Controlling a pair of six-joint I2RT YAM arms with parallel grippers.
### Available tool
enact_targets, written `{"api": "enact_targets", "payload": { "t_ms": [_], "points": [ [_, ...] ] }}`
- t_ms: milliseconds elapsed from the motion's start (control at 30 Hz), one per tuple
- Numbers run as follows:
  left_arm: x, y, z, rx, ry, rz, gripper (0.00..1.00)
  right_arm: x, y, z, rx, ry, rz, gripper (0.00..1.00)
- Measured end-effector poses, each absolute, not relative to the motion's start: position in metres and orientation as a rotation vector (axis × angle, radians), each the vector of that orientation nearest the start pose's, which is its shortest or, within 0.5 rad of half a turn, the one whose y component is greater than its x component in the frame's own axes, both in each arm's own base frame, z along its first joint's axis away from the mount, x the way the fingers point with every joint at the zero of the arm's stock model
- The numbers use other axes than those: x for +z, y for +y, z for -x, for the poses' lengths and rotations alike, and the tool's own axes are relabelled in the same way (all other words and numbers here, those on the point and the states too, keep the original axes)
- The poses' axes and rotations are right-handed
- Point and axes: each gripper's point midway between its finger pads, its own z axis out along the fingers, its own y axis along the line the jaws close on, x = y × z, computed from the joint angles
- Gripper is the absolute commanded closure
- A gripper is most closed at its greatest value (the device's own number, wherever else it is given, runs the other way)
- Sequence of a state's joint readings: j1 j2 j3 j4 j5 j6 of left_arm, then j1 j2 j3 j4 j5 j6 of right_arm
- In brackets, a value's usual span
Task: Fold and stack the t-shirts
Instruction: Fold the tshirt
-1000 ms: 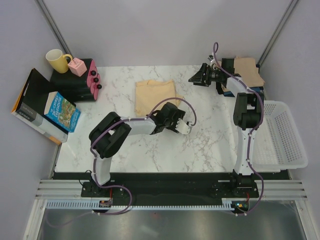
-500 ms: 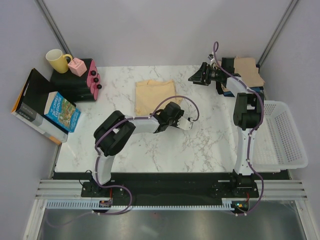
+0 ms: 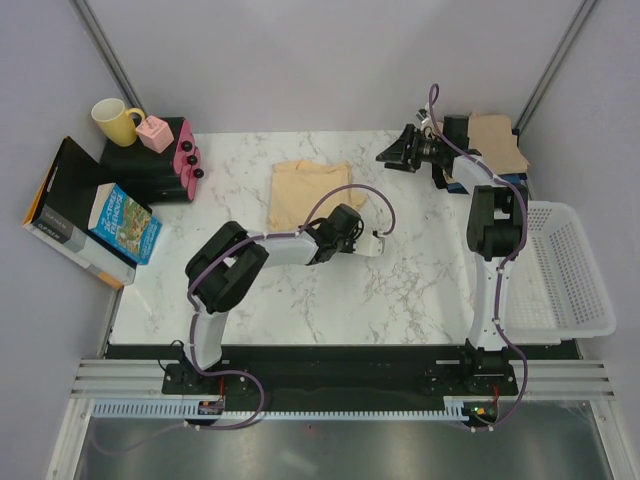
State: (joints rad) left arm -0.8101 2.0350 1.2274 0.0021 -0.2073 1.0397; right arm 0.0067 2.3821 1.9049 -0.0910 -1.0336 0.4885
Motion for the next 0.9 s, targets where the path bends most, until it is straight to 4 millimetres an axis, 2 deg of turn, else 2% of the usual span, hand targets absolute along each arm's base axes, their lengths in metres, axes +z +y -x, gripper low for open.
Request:
{"api": "enact_targets", "payload": {
  "t_ms": [200, 467, 633, 733, 900],
  "points": [
    [0.042, -0.311, -0.391, 0.314, 1.582, -1.758, 0.98, 0.131, 0.175, -0.55, 1.498, 2.104, 0.123, 0.2],
    [0.068, -0.318, -0.402, 0.303, 1.574, -1.679, 0.98, 0.079, 0.202, -0.491, 1.718, 2.277, 0.008, 0.21],
    [0.076, -0.319, -0.409, 0.307, 1.567, -1.655, 0.98, 0.067, 0.218, -0.467, 1.799, 2.334, -0.011, 0.21],
    [0.076, -0.318, -0.41, 0.309, 1.569, -1.652, 0.98, 0.064, 0.222, -0.458, 1.821, 2.357, -0.026, 0.2],
    [0.077, -0.318, -0.411, 0.311, 1.568, -1.648, 0.98, 0.064, 0.225, -0.457, 1.823, 2.362, -0.027, 0.2]
  ]
}}
